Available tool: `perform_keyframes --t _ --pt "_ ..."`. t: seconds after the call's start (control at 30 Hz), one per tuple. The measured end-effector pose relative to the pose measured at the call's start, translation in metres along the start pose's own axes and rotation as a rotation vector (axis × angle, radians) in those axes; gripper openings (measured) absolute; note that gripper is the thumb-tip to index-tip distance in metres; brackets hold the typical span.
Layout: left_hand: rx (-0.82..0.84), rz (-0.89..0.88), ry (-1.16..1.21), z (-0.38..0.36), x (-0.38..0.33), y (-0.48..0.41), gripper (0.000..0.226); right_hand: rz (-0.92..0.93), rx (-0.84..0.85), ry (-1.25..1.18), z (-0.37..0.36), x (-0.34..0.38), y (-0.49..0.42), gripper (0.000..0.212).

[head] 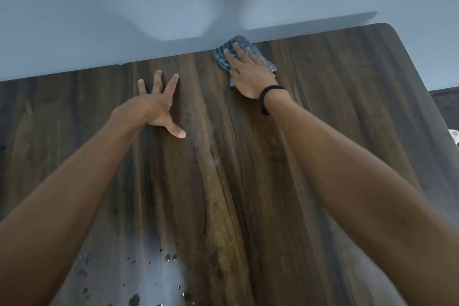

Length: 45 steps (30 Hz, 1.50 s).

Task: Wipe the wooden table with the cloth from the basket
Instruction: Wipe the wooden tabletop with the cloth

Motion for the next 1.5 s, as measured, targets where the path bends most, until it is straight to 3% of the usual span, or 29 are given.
perform_keyframes --t 0.07,0.17,0.3,0.4,0.43,0.53,0.57,0.67,0.8,0.9,1.03,1.17,1.2,1.3,1.37,1.5 --pt "0.001 -0.002 0.0 0.001 0.0 0.0 0.152 0.034 0.019 -0.008 0.008 -0.012 -0.003 0.057" --pt "0.014 -0.003 0.003 0.002 -0.002 0.0 0.153 -0.202 -0.12 -0.025 0.023 -0.039 -0.003 0.058" --pt "0.028 0.019 -0.014 0.002 -0.004 0.0 0.153 0.094 -0.057 0.037 0.0 -0.01 0.007 0.055" --pt "0.033 0.021 -0.011 0.002 -0.004 0.0 0.154 -0.212 -0.218 -0.023 0.02 -0.043 -0.001 0.057" --pt "0.03 0.022 -0.01 0.002 -0.003 -0.001 0.154 -0.221 -0.217 -0.02 0.019 -0.037 -0.004 0.058" --pt "0.023 0.004 -0.006 0.001 -0.002 -0.002 0.155 0.107 -0.048 0.058 -0.001 0.004 -0.01 0.058" --pt "0.02 0.002 -0.006 0.001 0.0 -0.002 0.155 0.114 -0.043 0.036 0.002 0.006 -0.011 0.057" --pt "0.023 -0.005 0.0 0.0 0.0 -0.003 0.156 -0.127 -0.157 -0.033 0.016 -0.009 -0.013 0.056" --pt "0.01 -0.013 0.023 0.0 0.0 -0.001 0.154 0.09 -0.08 0.057 0.002 0.005 -0.009 0.056" --pt "0.013 -0.009 0.019 -0.001 0.001 -0.001 0.154 -0.169 -0.154 -0.002 0.02 -0.03 -0.01 0.058" --pt "0.002 -0.011 0.021 0.0 0.001 -0.002 0.155 0.078 -0.081 0.084 0.014 -0.025 0.006 0.055" --pt "0.006 -0.003 0.014 -0.001 0.003 -0.004 0.155 -0.3 -0.202 0.005 0.048 -0.097 0.01 0.057" --pt "0.007 0.0 0.012 -0.001 0.004 -0.006 0.155 -0.292 -0.215 0.021 0.042 -0.085 0.016 0.058" --pt "0.019 0.002 0.004 0.001 0.002 -0.007 0.156 0.036 -0.119 0.038 0.001 -0.017 0.047 0.055" --pt "0.026 0.005 -0.008 0.001 -0.002 -0.006 0.156 0.142 -0.073 0.016 -0.003 -0.017 0.054 0.053" --pt "0.017 0.016 -0.002 0.002 0.001 -0.005 0.155 -0.194 -0.162 0.022 0.026 -0.056 0.003 0.058"
Point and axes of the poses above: each hand's wrist, its own y-axis away from the middle knuckle, its own z-axis out of the back of the hand, x = y × z, the point moved 7 cm from there along -y, towards the middle knuckle, and after that the axes turned 1 degree about -y, right-handed, at the moved point
